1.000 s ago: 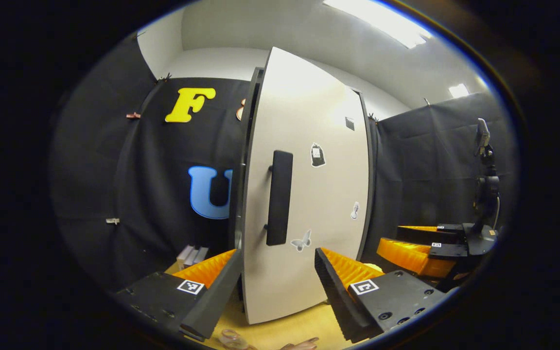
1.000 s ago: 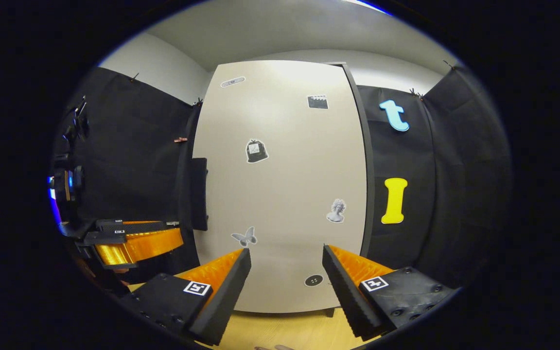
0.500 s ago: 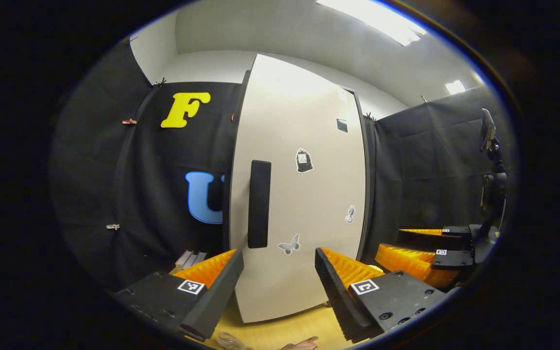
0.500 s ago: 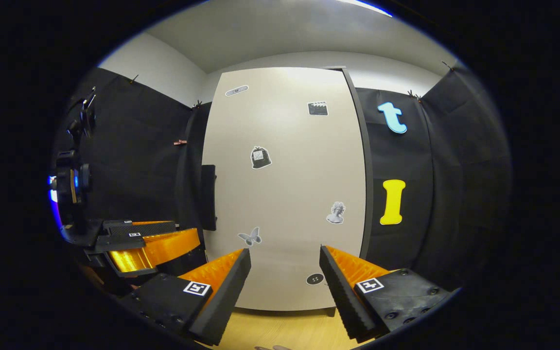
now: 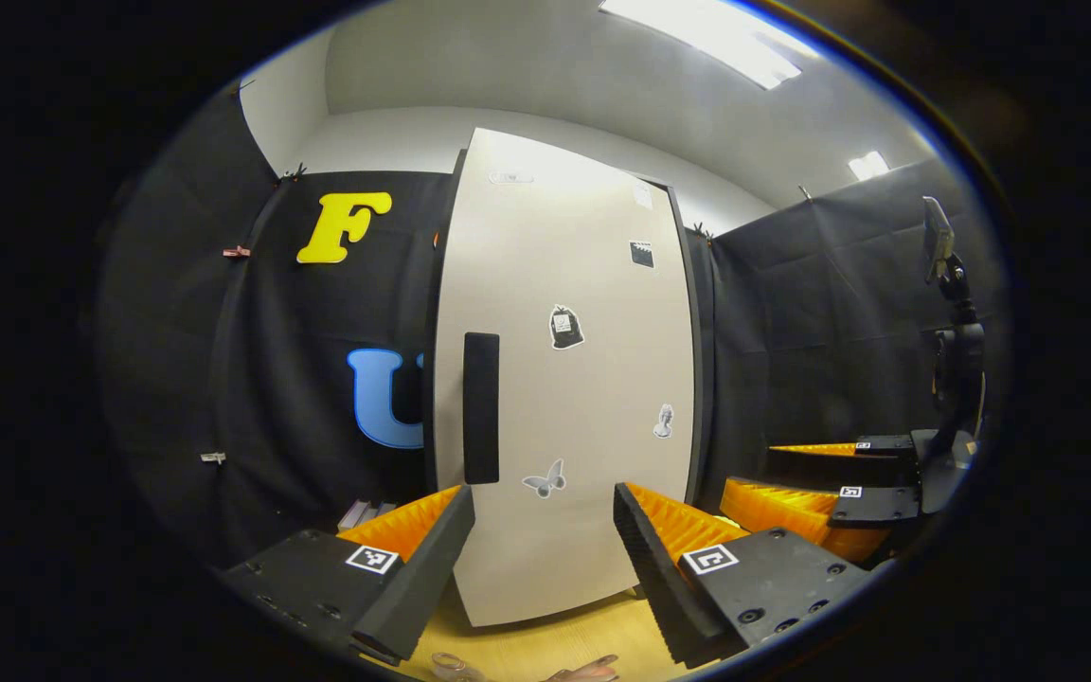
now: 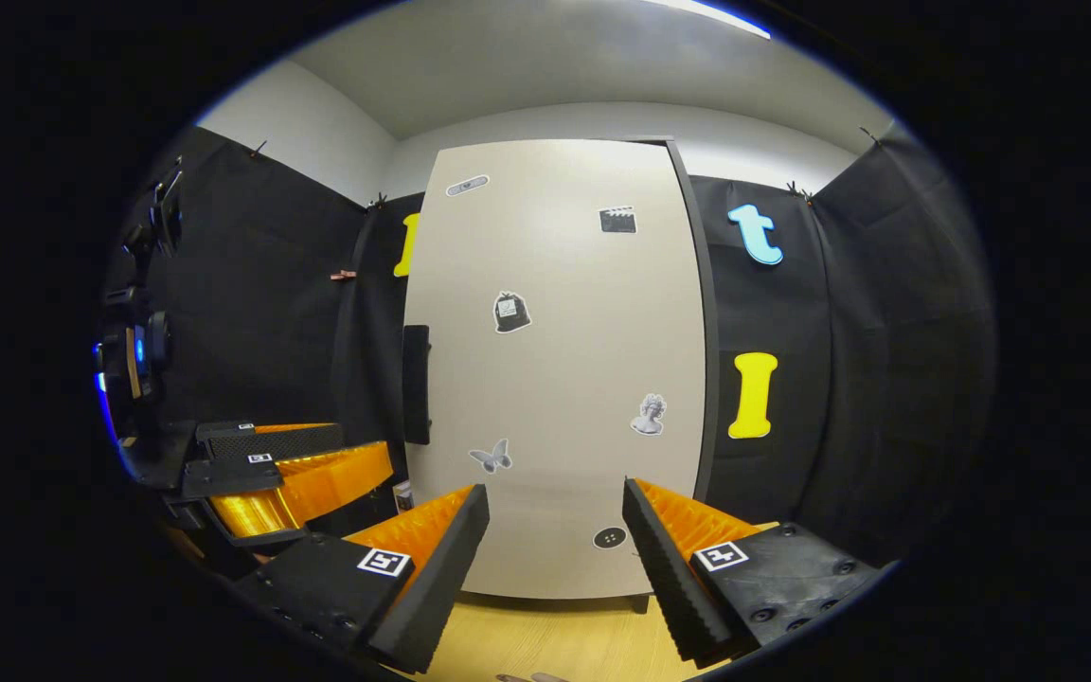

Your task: Open the cabinet door with the right hand, grasp the bottle in the cabinet with the left hand and place it on the coaster, then close the cabinet door with the right hand.

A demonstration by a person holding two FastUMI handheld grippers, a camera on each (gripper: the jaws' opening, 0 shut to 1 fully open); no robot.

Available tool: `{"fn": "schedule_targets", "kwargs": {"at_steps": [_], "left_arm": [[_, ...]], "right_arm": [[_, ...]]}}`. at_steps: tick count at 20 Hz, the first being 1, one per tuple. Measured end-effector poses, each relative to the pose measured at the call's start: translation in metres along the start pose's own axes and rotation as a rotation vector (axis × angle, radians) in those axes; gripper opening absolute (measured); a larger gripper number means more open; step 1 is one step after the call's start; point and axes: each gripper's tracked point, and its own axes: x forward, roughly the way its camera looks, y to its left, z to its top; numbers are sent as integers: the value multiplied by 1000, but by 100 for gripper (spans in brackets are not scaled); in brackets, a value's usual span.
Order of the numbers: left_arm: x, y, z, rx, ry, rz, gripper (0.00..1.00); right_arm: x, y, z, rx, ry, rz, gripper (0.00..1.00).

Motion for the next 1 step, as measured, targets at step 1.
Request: {"fn": "schedule_targets", "kwargs": {"at_steps": [1], "left_arm": [[-1, 1, 0, 3, -2, 2, 93]], "right_arm": [[-2, 2, 1, 3, -4, 2, 93]]}}
